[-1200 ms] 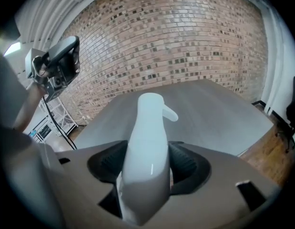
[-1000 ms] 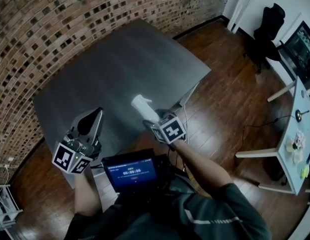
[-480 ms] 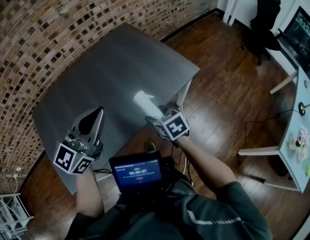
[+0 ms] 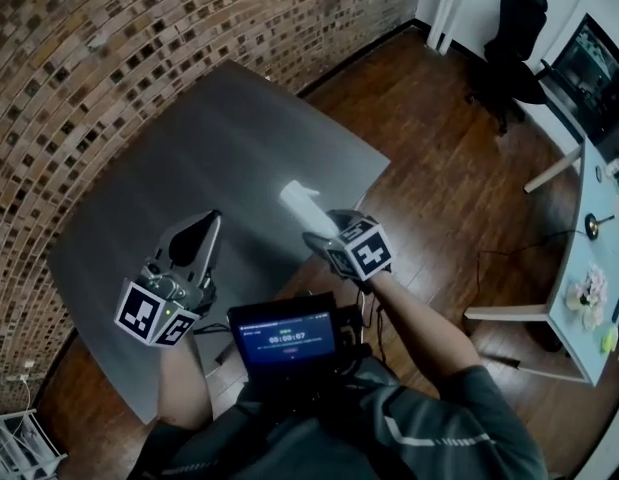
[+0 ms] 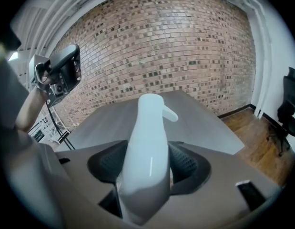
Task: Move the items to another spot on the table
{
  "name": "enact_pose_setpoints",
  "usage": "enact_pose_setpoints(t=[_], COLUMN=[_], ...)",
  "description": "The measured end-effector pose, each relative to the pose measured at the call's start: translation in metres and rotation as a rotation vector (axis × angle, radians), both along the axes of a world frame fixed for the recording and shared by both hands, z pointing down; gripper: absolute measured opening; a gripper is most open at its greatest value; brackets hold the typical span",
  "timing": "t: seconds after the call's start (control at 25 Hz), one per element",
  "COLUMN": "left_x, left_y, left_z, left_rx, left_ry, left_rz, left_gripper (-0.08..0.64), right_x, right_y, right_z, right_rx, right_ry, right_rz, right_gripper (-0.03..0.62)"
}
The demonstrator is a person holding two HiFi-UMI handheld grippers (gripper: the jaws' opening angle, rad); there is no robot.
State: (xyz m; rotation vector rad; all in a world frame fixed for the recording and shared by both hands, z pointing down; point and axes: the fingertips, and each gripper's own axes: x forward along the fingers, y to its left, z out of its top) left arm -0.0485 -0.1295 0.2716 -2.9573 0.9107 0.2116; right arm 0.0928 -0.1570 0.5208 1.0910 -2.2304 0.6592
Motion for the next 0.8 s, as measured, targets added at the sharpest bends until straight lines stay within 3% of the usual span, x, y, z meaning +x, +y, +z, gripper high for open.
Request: enact_pose_setpoints(t=[0.4,0.8], left_x=[0.006,0.027], left_y=[-0.087,-0.136], left_z=[0.000,0.013], left_rx=[-0.012,-0.046], left_ry=[0.032,0.020], left_rz=[0.059,-0.014], left_gripper=[-0.006,-0.006], right_x=[0.029,0.061], right_y=[-0.077,-0.120], right_z=[0.020,0.063], right_rx=[-0.044,-0.108], right_ry=[0.043,0.078], right_rz=[0.011,-0.025], right_gripper=[0.276,0.276])
